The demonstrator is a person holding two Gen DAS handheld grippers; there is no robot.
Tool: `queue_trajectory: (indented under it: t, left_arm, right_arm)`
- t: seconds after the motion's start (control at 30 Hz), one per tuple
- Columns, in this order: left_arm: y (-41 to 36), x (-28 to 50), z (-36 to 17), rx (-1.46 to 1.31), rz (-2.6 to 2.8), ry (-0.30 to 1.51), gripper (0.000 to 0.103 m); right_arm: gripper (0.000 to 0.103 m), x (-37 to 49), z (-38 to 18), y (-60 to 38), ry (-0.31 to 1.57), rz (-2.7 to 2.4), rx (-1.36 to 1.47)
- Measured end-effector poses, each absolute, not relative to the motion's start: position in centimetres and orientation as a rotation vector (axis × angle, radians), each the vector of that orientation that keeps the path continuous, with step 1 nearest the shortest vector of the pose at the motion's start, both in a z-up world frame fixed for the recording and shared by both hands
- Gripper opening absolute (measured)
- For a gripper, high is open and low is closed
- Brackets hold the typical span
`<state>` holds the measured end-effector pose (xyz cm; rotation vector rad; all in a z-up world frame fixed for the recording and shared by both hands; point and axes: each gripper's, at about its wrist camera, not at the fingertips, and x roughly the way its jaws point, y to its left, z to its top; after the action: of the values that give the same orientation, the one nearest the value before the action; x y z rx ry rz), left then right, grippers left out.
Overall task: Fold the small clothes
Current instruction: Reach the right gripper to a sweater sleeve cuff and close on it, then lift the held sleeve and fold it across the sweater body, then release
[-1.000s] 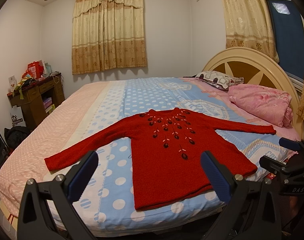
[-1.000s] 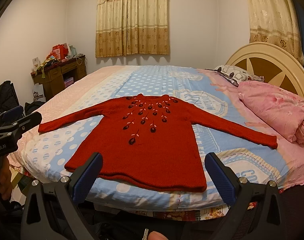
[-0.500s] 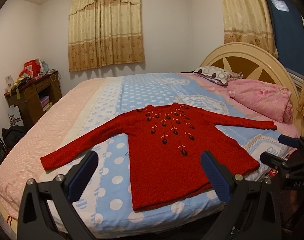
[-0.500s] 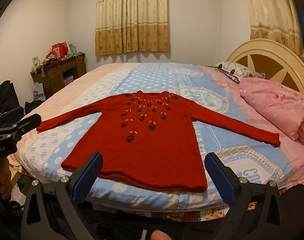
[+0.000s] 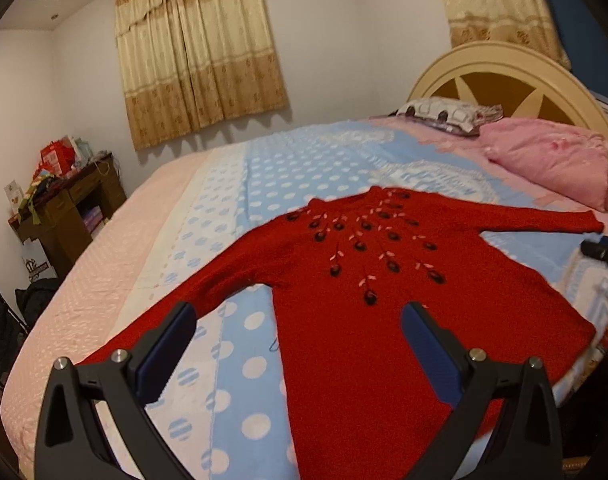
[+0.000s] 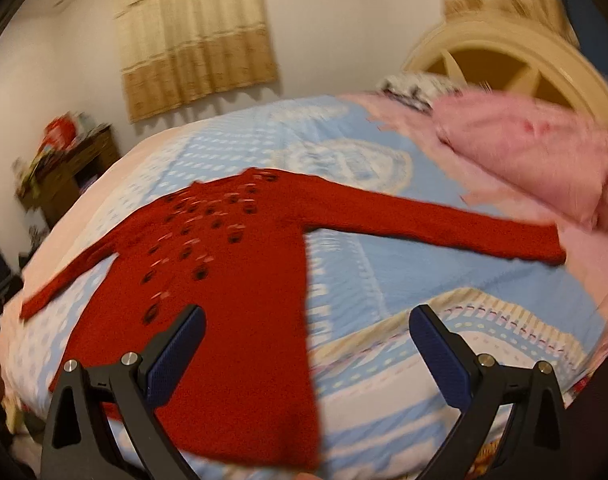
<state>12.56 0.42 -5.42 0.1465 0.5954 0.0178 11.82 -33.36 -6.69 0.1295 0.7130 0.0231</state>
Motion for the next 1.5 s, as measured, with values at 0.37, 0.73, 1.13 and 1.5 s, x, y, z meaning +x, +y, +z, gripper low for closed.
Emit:
queue_trajectory:
  t: [0.37,0.73,1.13,1.5]
  left_arm:
    - [0.7,18.9,-7.1,0.152,0.017,0.619,0.103]
    - [0.5,24.6,-9.8,0.169,0.0,0.692,0.103]
    - [2.4,26.0,-12.4,0.117,0.013,0.77,0.103]
    - [4.8,25.6,-12.1,0.047,0.011,0.765,0.103]
  right_arm:
    - [0.079,16.3,-9.2,-52.8,0.73,-0.363,0.424]
    - [0.066,18.9,-10.6,-60.8,0.794,-0.546,0.442]
    - [0.025,23.1,-11.5,-59.6,0.882,-0.497,0.364]
    - [0.019,27.0,-7.7,-53.6,0.838,-0.332,0.305]
